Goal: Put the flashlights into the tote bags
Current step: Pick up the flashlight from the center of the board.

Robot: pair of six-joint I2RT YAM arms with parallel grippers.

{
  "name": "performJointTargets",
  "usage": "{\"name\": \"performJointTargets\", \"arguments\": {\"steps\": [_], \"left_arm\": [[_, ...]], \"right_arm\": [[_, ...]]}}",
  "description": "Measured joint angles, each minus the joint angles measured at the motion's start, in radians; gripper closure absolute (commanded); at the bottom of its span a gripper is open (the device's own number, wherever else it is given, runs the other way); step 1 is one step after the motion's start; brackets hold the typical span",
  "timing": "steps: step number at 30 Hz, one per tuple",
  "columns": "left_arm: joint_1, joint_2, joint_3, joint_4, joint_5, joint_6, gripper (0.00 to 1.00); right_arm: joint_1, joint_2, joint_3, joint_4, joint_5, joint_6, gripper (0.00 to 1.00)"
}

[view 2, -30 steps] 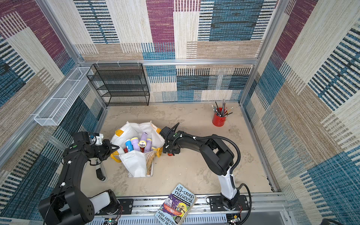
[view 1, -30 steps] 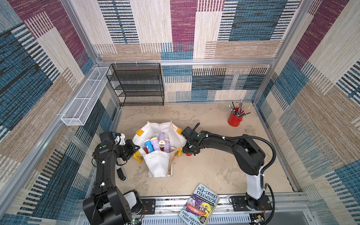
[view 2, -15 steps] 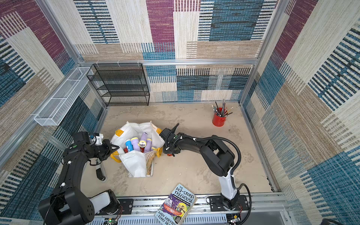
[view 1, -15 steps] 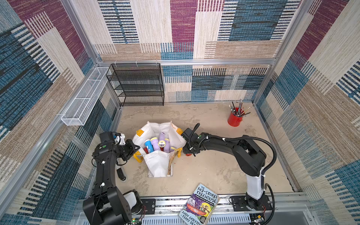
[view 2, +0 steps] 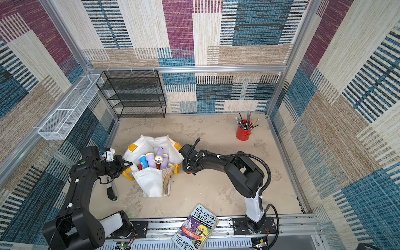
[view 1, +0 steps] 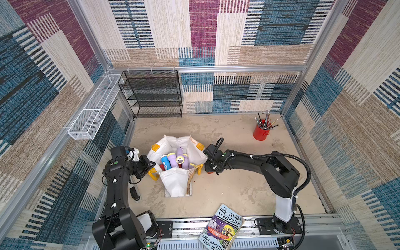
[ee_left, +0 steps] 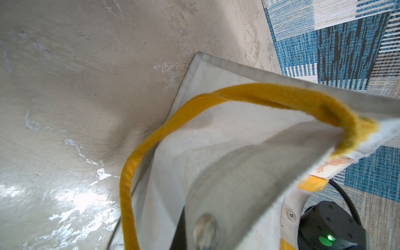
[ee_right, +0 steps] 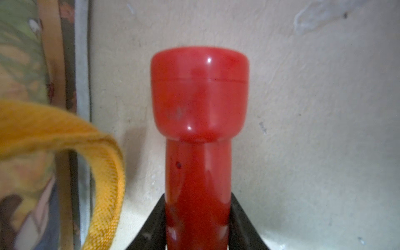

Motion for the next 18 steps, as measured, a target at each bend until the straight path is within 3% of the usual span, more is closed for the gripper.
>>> {"name": "performJointTargets", "arguments": {"steps": [10, 18], "left_arm": [[0.002, 0.0, 0.0, 0.0, 0.0, 0.0, 1.0], [0.002, 0.0, 0.0, 0.0, 0.0, 0.0, 1.0]], "right_arm": [[-0.018, -0.041, 0.037, -0.193, 0.042, -0.011, 0.63], [-0.077, -0.184, 0.037, -0.338, 0.108, -0.011, 0.63]]}}
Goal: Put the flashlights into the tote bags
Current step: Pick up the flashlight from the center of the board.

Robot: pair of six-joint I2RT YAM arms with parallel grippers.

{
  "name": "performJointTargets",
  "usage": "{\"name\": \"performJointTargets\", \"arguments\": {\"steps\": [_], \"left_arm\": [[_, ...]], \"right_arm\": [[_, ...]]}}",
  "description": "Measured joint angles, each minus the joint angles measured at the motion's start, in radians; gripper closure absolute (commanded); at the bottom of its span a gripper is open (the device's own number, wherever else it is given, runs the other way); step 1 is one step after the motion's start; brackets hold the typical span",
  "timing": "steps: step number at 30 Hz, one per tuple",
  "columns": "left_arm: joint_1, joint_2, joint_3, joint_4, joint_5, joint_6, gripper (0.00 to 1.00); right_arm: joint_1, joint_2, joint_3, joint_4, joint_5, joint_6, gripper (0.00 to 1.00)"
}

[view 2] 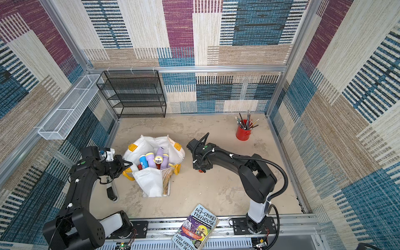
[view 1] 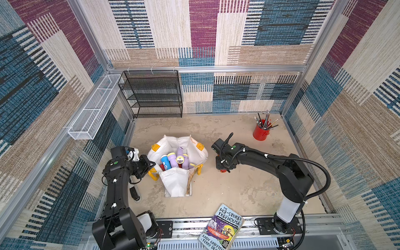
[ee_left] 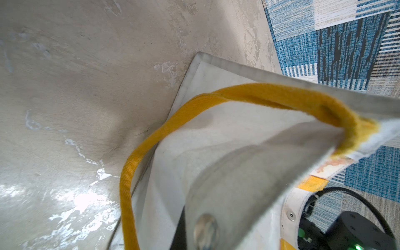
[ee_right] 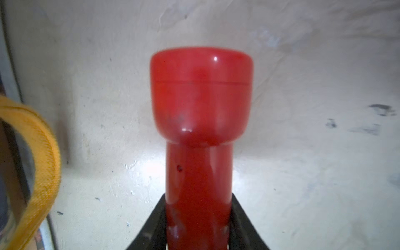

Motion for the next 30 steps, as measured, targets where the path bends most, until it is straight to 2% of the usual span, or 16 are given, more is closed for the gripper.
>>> {"name": "performJointTargets", "arguments": {"steps": [4, 11, 19, 30], "left_arm": [[0.0, 0.001, 0.0, 0.0, 0.0, 0.0, 1.0], [0.0, 0.002, 0.0, 0.0, 0.0, 0.0, 1.0], [0.0, -0.001, 0.003, -0.002, -0.005, 0.0, 1.0], [0.0, -0.002, 0.005, -0.002, -0.007, 0.004, 1.0]], "right_arm": [[-0.027, -0.075, 0.033, -0.04, 0.031, 0.0, 0.64], [-0.026, -0.099, 0.219, -0.079, 0.08, -0.031, 0.65], [0.002, -0.074, 0.436, -0.1, 0.059, -0.099, 0.64], [0.091, -0.034, 0.522, -0.08, -0.014, -0.127, 0.63]]}}
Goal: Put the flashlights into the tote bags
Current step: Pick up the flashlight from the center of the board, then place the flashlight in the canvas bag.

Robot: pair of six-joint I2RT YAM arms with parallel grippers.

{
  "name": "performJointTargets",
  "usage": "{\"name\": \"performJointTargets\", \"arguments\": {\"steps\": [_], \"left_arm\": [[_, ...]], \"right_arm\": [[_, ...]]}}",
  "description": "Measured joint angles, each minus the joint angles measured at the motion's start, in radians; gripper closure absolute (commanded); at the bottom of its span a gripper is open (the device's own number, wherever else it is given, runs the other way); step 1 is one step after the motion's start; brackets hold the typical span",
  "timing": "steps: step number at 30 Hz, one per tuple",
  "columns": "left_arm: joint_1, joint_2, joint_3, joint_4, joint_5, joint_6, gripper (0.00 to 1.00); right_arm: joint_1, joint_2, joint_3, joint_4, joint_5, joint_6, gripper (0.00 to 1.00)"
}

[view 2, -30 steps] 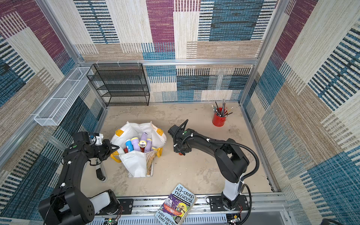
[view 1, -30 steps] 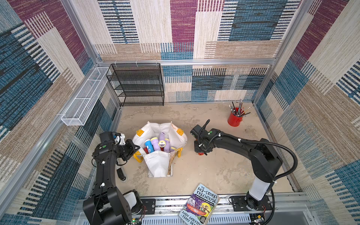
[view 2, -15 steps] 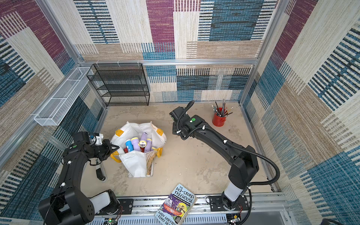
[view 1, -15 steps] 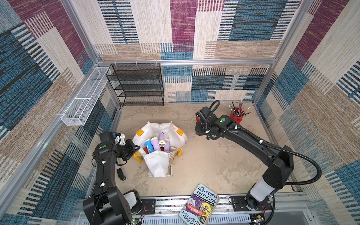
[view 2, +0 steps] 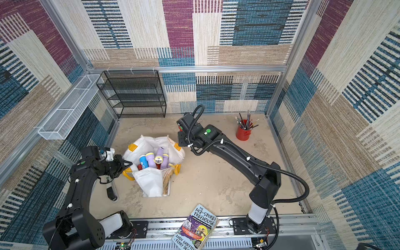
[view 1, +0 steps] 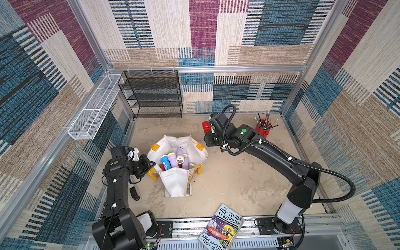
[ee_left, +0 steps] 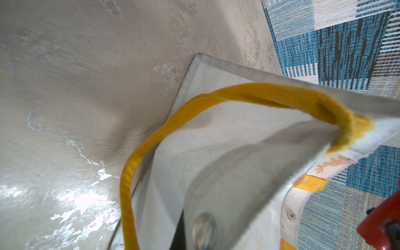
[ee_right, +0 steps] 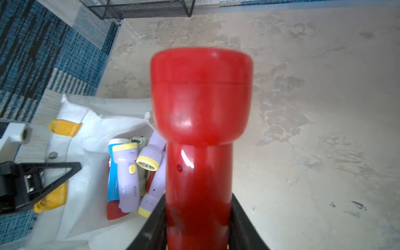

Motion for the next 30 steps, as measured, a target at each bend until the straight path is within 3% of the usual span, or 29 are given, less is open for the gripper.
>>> {"name": "performJointTargets", "arguments": {"steps": [14, 30], "left_arm": [[0.0, -0.011, 0.0, 0.0, 0.002, 0.0, 1.0], [0.0, -0.012, 0.0, 0.0, 0.003, 0.0, 1.0]], "right_arm": [[0.108, 0.125, 0.067, 0.112, -0.178, -0.016, 0.64], [0.204, 0.334, 0.177, 0.146, -0.27, -0.063, 0.64]]}}
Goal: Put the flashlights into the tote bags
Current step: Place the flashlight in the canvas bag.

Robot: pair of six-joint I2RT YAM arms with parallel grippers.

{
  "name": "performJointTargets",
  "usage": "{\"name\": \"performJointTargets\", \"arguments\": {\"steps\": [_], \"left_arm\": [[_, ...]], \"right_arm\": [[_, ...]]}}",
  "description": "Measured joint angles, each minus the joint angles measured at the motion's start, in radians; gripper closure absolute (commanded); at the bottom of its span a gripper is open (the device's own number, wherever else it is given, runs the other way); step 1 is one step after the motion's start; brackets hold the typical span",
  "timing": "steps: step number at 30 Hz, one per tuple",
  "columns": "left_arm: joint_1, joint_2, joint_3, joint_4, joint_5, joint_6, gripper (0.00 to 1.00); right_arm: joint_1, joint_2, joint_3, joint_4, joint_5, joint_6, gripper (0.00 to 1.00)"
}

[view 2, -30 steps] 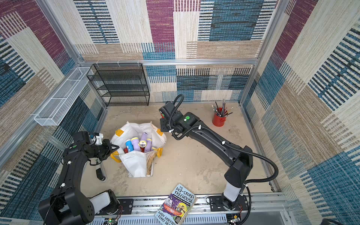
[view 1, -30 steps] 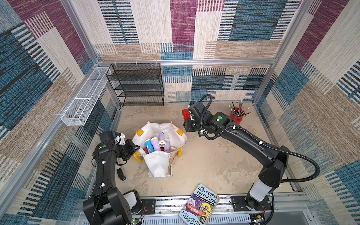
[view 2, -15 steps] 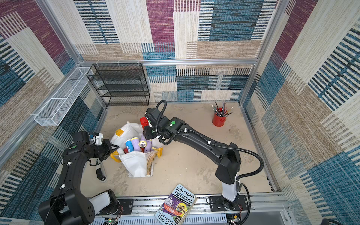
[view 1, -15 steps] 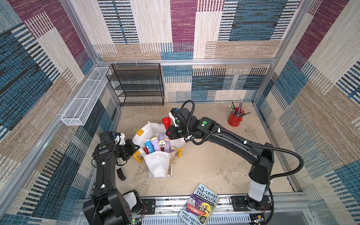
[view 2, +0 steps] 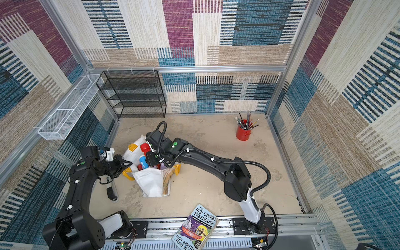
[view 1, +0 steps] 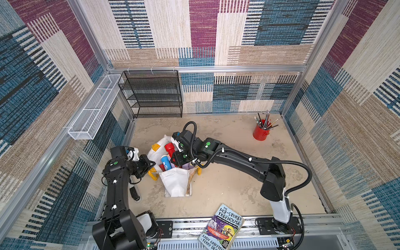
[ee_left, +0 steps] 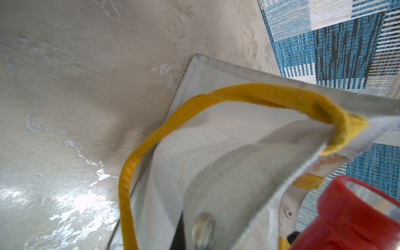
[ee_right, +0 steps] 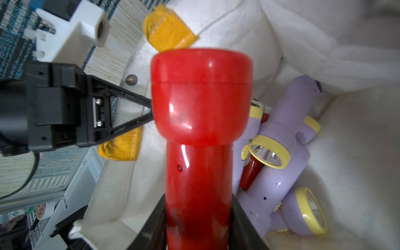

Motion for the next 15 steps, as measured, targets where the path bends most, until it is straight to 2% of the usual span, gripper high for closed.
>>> {"name": "performJointTargets", "arguments": {"steps": [8, 15], "left_arm": [[0.0, 0.0, 0.0, 0.001, 0.0, 0.0, 1.0], [0.001, 0.0, 0.0, 0.001, -0.001, 0.0, 1.0]], "right_arm": [[0.0, 0.146, 0.1, -0.074, 0.0, -0.003, 0.65], [-0.001, 0.16, 0.092, -0.089, 0.004, 0.008, 0.57]]}}
